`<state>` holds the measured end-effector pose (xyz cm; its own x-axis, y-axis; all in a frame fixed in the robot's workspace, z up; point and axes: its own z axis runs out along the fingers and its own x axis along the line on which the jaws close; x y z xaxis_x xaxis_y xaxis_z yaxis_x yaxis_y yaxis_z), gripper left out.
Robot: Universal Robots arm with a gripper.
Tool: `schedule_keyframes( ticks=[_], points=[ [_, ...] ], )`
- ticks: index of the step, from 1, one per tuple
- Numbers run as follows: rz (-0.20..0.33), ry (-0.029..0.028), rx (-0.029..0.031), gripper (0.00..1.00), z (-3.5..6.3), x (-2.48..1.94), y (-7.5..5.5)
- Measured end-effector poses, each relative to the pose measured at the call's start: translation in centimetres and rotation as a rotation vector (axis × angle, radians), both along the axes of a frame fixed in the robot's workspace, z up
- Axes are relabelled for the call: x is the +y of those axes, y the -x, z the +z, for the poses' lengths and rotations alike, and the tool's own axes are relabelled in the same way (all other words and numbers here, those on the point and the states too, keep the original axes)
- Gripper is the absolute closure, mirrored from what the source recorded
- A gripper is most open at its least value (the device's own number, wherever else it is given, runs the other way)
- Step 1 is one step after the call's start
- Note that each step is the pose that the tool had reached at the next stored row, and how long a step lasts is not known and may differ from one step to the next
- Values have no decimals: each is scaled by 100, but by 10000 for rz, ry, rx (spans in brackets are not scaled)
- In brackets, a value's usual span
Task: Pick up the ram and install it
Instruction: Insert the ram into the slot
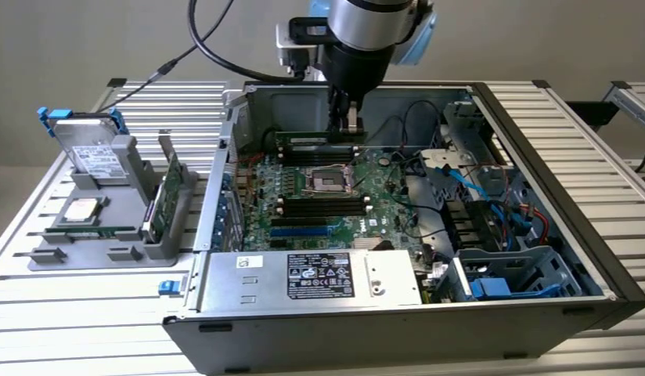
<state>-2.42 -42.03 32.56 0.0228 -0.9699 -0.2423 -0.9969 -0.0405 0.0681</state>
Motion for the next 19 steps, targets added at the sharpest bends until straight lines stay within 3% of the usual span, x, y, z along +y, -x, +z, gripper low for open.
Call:
schedule_keyframes(
  ticks=[5, 9, 16, 19],
  points=[
    [-311, 84, -46, 86, -59, 0, 18],
    [-401, 243, -55, 86, -96, 0, 19],
    [-499, 420, -58, 86, -190, 0, 29],
    [-498, 537, -61, 86, -226, 1, 29]
  ],
)
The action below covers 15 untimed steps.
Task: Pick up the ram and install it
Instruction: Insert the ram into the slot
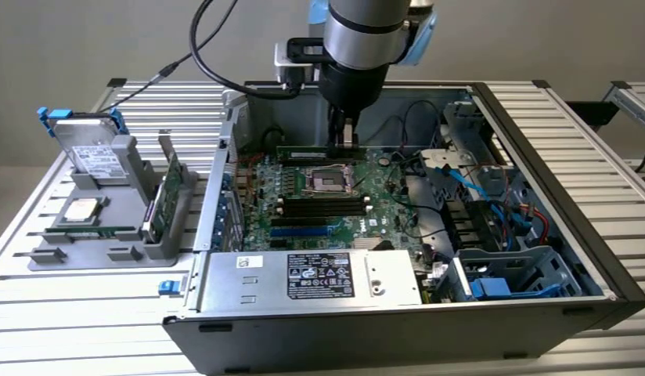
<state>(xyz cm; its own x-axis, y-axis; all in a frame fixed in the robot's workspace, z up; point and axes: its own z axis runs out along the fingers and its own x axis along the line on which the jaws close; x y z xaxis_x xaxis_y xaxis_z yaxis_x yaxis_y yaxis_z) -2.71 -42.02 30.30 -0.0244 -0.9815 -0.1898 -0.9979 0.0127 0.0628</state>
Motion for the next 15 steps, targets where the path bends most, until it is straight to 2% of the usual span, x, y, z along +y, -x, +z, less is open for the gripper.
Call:
schedule_keyframes(
  ticks=[2, 6, 9, 11, 15],
  points=[
    [0, 141, -1, 86, -13, 0, 1],
    [35, 466, 8, 86, -31, 0, 0],
    [75, 652, 7, 86, -53, 0, -9],
    [124, 721, 6, 86, -78, 0, -26],
    [270, 823, 2, 86, -136, 1, -73]
  ],
)
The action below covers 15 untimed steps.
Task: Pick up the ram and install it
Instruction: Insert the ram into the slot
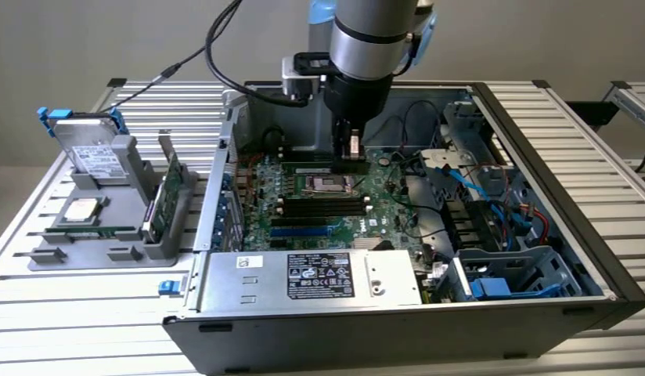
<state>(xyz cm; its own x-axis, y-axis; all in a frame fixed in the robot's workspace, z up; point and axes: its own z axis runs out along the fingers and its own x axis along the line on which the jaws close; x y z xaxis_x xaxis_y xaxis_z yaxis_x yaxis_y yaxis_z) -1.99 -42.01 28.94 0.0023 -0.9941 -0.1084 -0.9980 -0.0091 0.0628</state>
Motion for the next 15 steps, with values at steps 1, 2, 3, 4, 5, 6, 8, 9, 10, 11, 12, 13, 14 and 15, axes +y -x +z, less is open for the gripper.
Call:
schedule_keyframes(
  ticks=[1, 2, 3, 4, 5, 6, 8, 9, 10, 11, 12, 13, 14, 15],
  points=[
    [34, 31, 0, 86, -12, 0, -6],
    [56, 62, 1, 86, -24, 0, -8],
    [80, 93, 0, 86, -37, 0, -12],
    [103, 118, 0, 86, -54, 0, -16],
    [122, 140, 0, 86, -70, 0, -20],
    [136, 162, 1, 86, -87, 1, -21],
    [145, 191, 0, 86, -123, 2, -23],
    [147, 195, 0, 86, -141, 3, -23],
    [148, 199, 0, 86, -160, 3, -23],
    [148, 202, 0, 86, -178, 4, -23],
    [148, 208, 0, 86, -196, 5, -23],
    [148, 213, 0, 86, -214, 6, -23],
    [147, 221, 0, 86, -233, 8, -23],
    [147, 234, 0, 86, -251, 8, -23]
  ],
)
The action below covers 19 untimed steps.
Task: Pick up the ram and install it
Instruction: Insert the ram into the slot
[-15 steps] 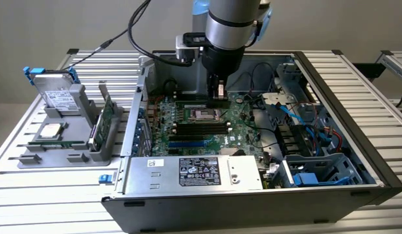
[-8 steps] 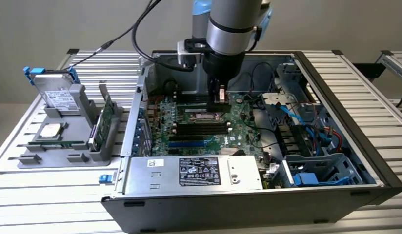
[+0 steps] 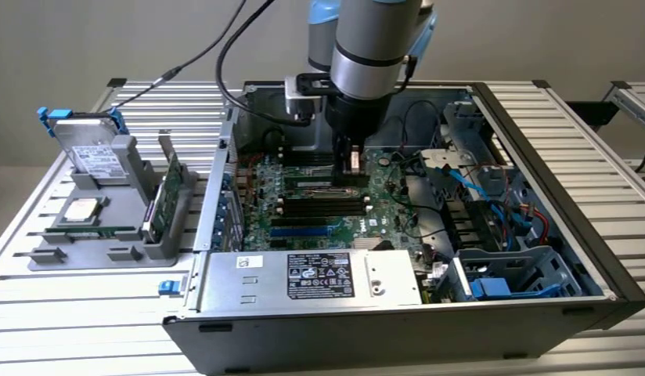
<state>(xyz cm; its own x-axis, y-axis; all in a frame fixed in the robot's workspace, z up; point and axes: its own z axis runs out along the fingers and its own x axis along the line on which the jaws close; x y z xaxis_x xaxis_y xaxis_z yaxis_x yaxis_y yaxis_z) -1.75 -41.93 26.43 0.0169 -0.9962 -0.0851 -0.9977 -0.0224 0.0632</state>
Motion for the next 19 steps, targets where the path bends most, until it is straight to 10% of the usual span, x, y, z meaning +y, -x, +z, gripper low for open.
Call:
schedule_keyframes(
  ticks=[13, 19],
  points=[
    [-12, 222, 1, 86, -226, 10, 3],
    [-11, 445, 24, 86, -248, 13, 2]
  ],
)
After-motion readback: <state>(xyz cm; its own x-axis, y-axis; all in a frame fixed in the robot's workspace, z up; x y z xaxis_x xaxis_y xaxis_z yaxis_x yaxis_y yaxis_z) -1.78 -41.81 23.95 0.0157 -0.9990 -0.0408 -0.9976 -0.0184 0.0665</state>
